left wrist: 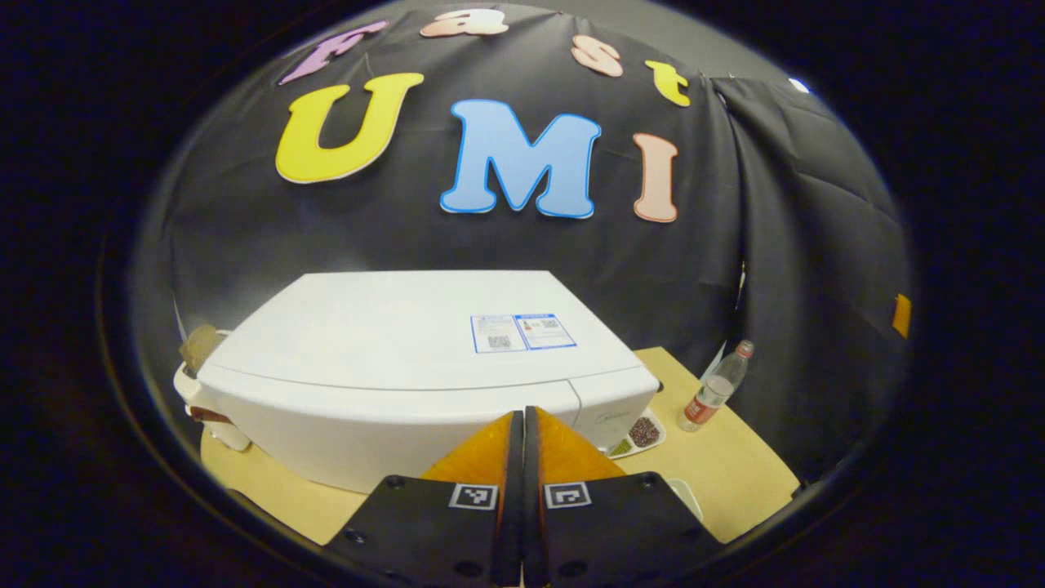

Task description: Open the microwave oven with the left hand, put the food in, and close the microwave oven.

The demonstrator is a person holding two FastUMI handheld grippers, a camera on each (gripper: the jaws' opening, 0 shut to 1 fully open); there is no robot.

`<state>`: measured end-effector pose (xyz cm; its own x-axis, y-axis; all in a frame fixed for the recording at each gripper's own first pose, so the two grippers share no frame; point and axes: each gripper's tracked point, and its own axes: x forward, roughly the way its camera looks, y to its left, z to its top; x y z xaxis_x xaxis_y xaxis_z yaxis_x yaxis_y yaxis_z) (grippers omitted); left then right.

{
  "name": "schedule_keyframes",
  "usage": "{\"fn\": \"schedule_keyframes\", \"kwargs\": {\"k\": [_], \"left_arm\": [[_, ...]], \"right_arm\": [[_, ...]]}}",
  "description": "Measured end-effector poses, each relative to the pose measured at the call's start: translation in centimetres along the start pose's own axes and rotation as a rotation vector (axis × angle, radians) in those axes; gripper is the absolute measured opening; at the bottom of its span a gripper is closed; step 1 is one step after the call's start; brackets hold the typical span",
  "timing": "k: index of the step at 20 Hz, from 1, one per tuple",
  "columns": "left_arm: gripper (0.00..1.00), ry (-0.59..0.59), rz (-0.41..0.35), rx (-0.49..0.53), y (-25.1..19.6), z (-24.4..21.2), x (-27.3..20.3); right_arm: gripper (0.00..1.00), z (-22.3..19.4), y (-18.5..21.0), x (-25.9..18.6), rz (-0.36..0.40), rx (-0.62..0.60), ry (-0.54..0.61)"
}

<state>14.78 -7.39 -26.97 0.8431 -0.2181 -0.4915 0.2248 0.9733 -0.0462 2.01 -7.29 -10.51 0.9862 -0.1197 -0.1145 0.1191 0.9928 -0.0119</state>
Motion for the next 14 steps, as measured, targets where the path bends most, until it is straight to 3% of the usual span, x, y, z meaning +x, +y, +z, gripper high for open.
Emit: {"fn": "schedule_keyframes", "kwargs": {"k": [4, 6, 10, 14], "left_arm": [[0.08, -0.187, 0.032, 0.054, 1.4, 7.9, -7.7], [0.15, -0.286, 0.045, 0.073, 2.0, 11.7, -11.9], [0.92, -0.474, 0.099, 0.077, 3.9, 19.6, -19.9], [0.96, -0.469, 0.083, 0.02, 3.5, 20.3, -24.3]], "right_arm": [[0.99, 1.9, 2.0, 0.1, 0.049, 0.004, -0.02], [0.99, 4.0, 3.7, -0.2, 0.087, 0.022, -0.043], [0.99, 8.8, 6.5, -1.0, 0.139, 0.045, -0.072], [0.99, 12.3, 8.3, -2.0, 0.122, 0.053, -0.1]]}}
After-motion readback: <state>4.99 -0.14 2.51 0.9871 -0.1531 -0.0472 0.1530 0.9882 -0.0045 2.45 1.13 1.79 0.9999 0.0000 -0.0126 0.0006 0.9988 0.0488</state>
